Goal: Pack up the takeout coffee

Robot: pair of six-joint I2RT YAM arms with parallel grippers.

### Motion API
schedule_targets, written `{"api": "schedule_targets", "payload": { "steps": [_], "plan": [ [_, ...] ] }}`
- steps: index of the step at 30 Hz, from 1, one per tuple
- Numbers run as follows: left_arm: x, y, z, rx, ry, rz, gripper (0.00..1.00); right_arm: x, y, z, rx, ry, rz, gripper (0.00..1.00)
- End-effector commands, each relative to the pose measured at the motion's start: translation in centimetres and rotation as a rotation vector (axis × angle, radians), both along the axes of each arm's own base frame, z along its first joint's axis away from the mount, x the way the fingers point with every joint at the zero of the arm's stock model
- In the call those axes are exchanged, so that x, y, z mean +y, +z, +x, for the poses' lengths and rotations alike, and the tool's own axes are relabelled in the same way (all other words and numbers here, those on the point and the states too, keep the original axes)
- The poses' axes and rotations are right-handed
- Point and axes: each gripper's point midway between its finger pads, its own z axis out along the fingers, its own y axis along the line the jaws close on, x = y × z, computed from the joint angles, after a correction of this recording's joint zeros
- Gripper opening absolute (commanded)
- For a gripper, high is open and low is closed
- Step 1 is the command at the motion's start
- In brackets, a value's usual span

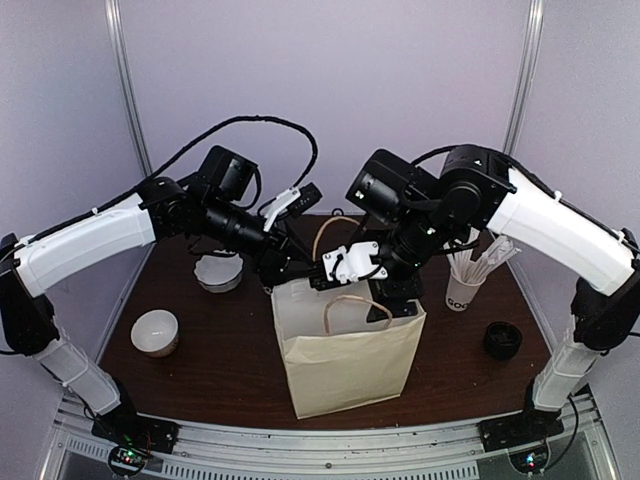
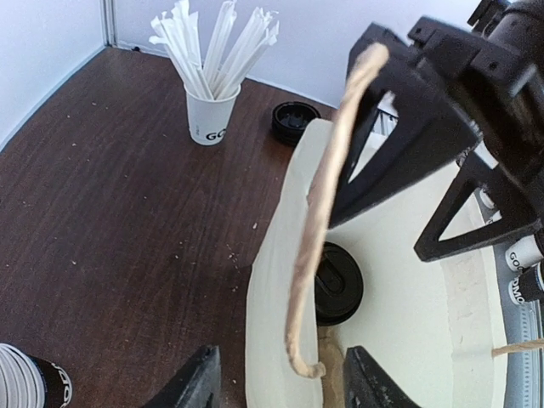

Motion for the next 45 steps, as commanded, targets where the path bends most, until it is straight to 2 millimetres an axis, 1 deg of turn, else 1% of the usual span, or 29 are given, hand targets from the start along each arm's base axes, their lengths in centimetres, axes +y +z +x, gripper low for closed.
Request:
{"api": "schedule_targets", "payload": {
  "steps": [1,5,8,11,14,15,17,19,22,24,26,27,28,30,32,34,36,40,45],
  "plan": [
    [-1.0,0.3,-1.2,0.016,-0.061,0.0,0.51,-1.0,2.8,-0.8,-0.019,0.025,0.06,0.93],
    [-1.4,-0.1,-1.5,0.011,-0.066,0.022,0.46,-2.3,3.8,-0.7,-0.028,0.018,0.084,0.93],
    [-1.5,-0.1,-1.2,0.005,-0.061,0.024,0.44,-3.5,5.2,-0.7,-0.025,0.008,0.122,0.93],
    [-1.7,-0.1,-1.2,0.004,-0.064,0.024,0.39,-4.8,6.8,-0.2,-0.029,-0.018,0.177,0.92],
    [-1.8,-0.1,-1.0,-0.01,-0.067,0.027,0.31,-6.4,8.3,0.5,-0.037,-0.066,0.225,0.92],
    [-1.8,0.0,-0.9,-0.014,-0.068,0.028,0.27,-7.1,8.8,0.9,-0.037,-0.089,0.242,0.92],
    [-1.9,0.0,-0.9,-0.017,-0.074,0.033,0.23,-8.5,9.4,1.7,-0.024,-0.145,0.284,0.92],
    [-1.9,0.1,-1.0,-0.018,-0.081,0.03,0.2,-10.0,10.0,3.2,-0.03,-0.216,0.333,0.92],
    [-1.9,0.5,-1.0,-0.03,-0.088,0.028,0.13,-12.8,10.3,5.6,-0.054,-0.366,0.405,0.93],
    [-1.8,0.6,-0.9,-0.045,-0.091,0.031,0.1,-14.9,9.8,7.8,-0.073,-0.495,0.459,0.99],
    [-1.8,0.8,-0.8,-0.062,-0.093,0.035,0.09,-17.7,8.6,10.1,-0.079,-0.645,0.488,0.99],
    [-1.8,0.8,-0.7,-0.071,-0.095,0.037,0.06,-18.6,7.5,10.6,-0.058,-0.69,0.492,0.99],
    [-1.9,0.8,-0.6,-0.078,-0.095,0.039,0.04,-19.5,6.8,11.2,-0.054,-0.731,0.492,1.0],
    [-1.9,0.9,-0.3,-0.096,-0.093,0.039,0.01,-21.2,5.7,12.4,-0.071,-0.814,0.474,0.99],
    [-1.8,1.1,-0.1,-0.118,-0.094,0.039,0.0,-22.4,4.7,13.3,-0.092,-0.865,0.443,0.97],
    [-1.7,1.8,0.3,-0.145,-0.092,0.036,0.0,-22.7,3.8,13.6,-0.089,-0.876,0.421,0.92],
    [-1.7,2.5,0.7,-0.173,-0.088,0.031,0.0,-22.5,3.2,13.5,-0.069,-0.866,0.409,0.88],
    [-1.5,4.1,1.4,-0.239,-0.071,0.019,0.0,-22.1,2.4,13.6,-0.042,-0.853,0.405,0.85],
    [-1.4,5.0,2.0,-0.303,-0.051,-0.008,0.0,-21.7,2.0,13.7,-0.01,-0.844,0.399,0.84]
  ]
}}
